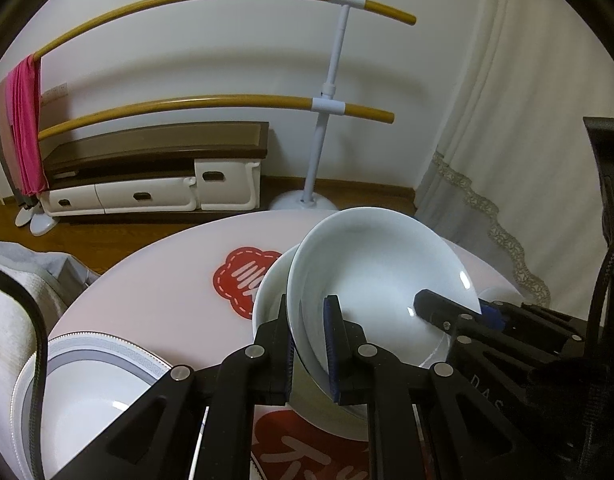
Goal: Organize plates and bowls
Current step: 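Carry the held bowl over another white bowl and lower it inside, then open both tools to release the bowl into the other bowl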
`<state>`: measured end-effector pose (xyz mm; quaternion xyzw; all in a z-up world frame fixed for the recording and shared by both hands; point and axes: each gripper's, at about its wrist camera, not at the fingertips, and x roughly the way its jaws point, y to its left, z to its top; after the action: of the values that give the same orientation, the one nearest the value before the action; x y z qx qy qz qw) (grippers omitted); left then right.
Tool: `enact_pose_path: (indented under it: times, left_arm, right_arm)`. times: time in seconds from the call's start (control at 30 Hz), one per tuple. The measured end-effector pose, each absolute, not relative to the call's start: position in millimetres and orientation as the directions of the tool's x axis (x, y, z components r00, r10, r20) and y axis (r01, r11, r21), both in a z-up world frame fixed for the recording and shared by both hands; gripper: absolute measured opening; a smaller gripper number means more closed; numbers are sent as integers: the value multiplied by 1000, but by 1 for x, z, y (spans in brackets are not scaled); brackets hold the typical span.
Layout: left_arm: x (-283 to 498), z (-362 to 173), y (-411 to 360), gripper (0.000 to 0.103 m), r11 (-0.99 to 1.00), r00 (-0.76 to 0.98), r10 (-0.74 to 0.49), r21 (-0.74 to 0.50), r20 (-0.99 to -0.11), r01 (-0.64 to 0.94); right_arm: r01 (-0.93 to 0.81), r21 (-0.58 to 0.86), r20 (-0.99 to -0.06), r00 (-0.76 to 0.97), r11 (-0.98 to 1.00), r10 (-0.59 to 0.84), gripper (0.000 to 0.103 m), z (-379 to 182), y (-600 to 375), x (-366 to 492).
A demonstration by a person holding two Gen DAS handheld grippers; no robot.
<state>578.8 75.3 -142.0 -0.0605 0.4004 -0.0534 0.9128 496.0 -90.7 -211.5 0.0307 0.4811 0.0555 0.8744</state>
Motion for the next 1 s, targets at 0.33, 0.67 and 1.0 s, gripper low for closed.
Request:
enact_pose_path:
  times: [0.33, 0.67, 1.0]
  left_arm:
    - [578, -141, 75, 11, 988, 672, -141, -150, -727, 45]
    - [575, -134, 69, 16, 995, 677, -85, -93, -731, 25]
    - [562, -124, 67, 45, 996, 693, -70, -90, -717, 8]
  right_arm:
    - [-85, 151, -838, 517, 985, 173, 15, -219, -96, 499]
    - [-76, 178, -840, 507, 981, 192, 14, -221, -95, 500]
    - [-71, 208, -836, 504, 975, 215, 20, -218, -95, 497]
